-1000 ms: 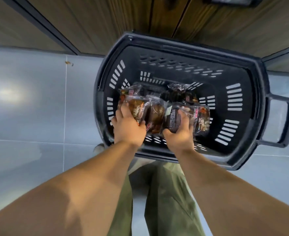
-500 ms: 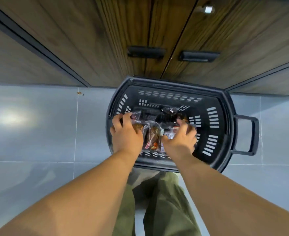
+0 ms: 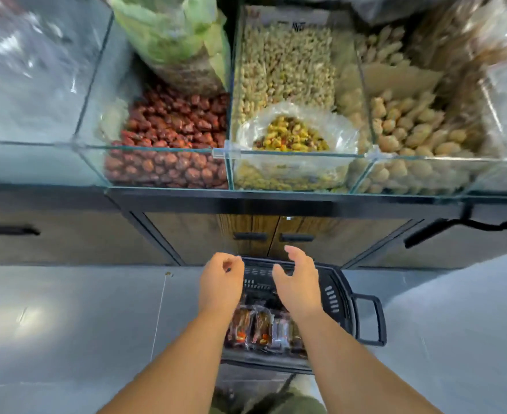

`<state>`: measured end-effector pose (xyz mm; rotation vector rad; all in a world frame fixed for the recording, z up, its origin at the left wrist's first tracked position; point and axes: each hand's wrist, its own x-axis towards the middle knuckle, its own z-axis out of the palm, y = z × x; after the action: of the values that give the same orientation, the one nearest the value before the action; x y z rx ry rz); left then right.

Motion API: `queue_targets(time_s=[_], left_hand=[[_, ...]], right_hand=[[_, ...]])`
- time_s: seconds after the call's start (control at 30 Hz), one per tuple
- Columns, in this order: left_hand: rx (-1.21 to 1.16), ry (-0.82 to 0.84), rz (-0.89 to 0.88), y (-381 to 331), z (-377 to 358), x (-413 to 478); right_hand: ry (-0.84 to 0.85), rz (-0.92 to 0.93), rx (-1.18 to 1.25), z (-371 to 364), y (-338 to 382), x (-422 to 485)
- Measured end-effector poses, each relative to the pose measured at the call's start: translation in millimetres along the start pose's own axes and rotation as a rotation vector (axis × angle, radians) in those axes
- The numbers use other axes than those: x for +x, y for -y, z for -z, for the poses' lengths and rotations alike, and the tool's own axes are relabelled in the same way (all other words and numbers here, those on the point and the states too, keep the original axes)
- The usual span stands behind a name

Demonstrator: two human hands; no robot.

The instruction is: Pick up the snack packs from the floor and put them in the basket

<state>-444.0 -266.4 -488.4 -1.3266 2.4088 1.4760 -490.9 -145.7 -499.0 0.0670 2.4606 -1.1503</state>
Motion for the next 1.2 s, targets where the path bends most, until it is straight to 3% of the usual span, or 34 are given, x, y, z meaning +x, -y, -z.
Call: queue_targets(time_s=[0.4,0.67,0.93,1.2], left_hand=[[-0.045,-0.044,0.124,-14,49,-69],[-0.029,-0.203,0.131,-16,69,-80],[-0.045,-0.241,0.224,30,95,-90],[-0.034,-0.373,0.206,66,200,-78]], right_hand=[[0.089,0.036,-0.083,40,36,-61],[0.231,0.153,-0.142,40,46,-63],[0.332,0.244,-0.249,8,70,-77],[0.381,0.324,-0.269,-90,120,-118]])
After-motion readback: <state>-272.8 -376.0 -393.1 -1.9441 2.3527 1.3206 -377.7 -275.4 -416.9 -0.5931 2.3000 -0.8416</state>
